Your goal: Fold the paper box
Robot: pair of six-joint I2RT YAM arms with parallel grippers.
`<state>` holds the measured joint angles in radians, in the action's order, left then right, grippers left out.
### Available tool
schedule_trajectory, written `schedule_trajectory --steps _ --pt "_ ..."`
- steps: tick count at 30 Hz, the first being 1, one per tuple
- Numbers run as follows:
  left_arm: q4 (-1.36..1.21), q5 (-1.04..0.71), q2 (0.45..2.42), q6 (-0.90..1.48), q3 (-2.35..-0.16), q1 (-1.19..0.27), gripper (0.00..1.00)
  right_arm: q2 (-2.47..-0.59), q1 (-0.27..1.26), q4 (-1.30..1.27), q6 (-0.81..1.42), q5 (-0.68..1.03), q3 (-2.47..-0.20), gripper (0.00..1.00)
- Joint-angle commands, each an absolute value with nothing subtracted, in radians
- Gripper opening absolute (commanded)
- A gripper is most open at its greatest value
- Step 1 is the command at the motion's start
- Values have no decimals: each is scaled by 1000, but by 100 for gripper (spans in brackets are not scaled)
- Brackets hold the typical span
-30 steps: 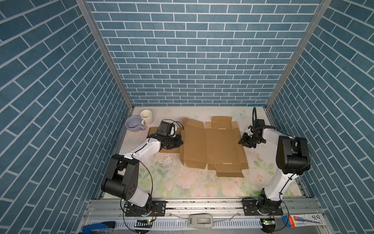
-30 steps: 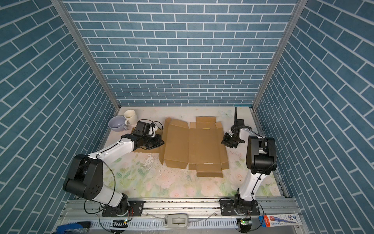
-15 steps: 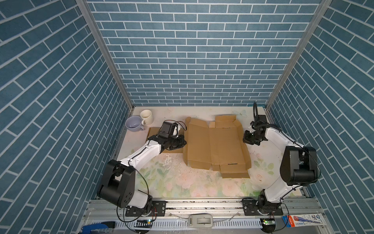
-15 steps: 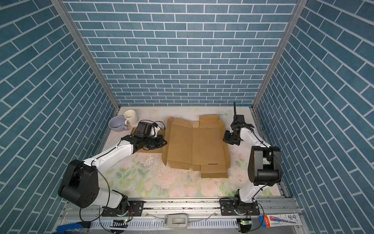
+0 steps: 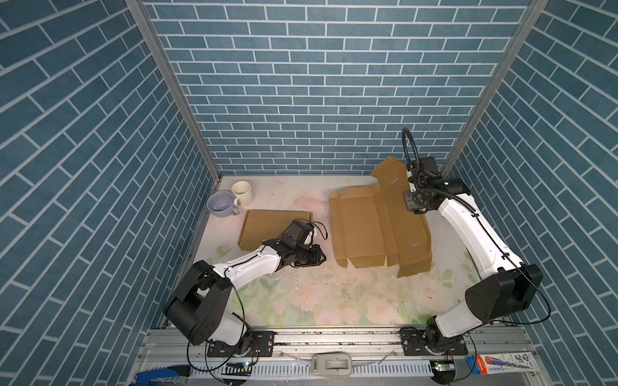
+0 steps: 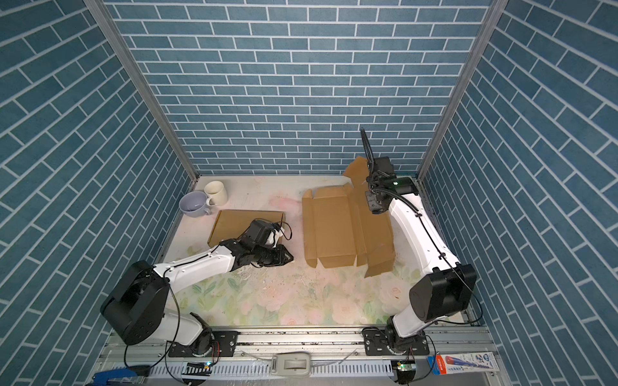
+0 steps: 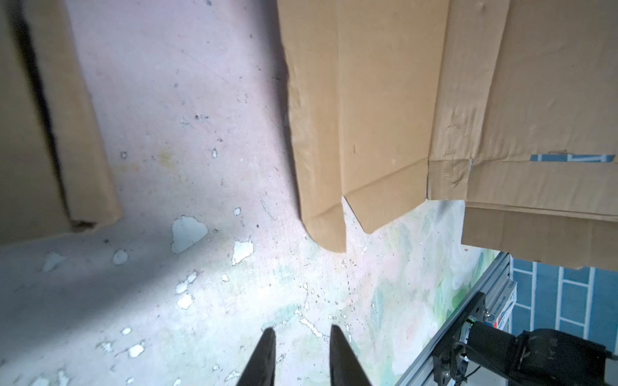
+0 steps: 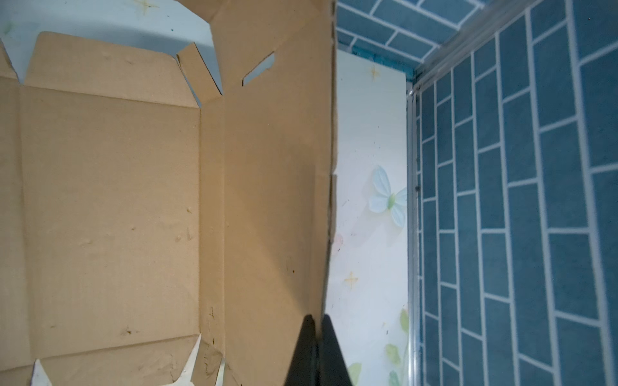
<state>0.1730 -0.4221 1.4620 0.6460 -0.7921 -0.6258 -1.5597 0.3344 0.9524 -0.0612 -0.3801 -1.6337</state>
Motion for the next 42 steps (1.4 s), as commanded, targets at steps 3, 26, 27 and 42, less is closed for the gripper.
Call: schedule_trajectory --steps 3,26,27,42 --pt "233 -368 1388 533 -835 -617 35 -1595 408 946 -341 -460 -1629 0" --pt "-43 -438 1418 518 -928 -447 53 -1523 610 318 -1043 -474 -1272 0" --pt "-17 -436 1405 497 -942 -425 56 -1518 614 282 -1054 -471 -1245 0" --pt "291 -468 1819 303 -1590 -486 76 -1528 605 -66 -1128 -393 -1037 0"
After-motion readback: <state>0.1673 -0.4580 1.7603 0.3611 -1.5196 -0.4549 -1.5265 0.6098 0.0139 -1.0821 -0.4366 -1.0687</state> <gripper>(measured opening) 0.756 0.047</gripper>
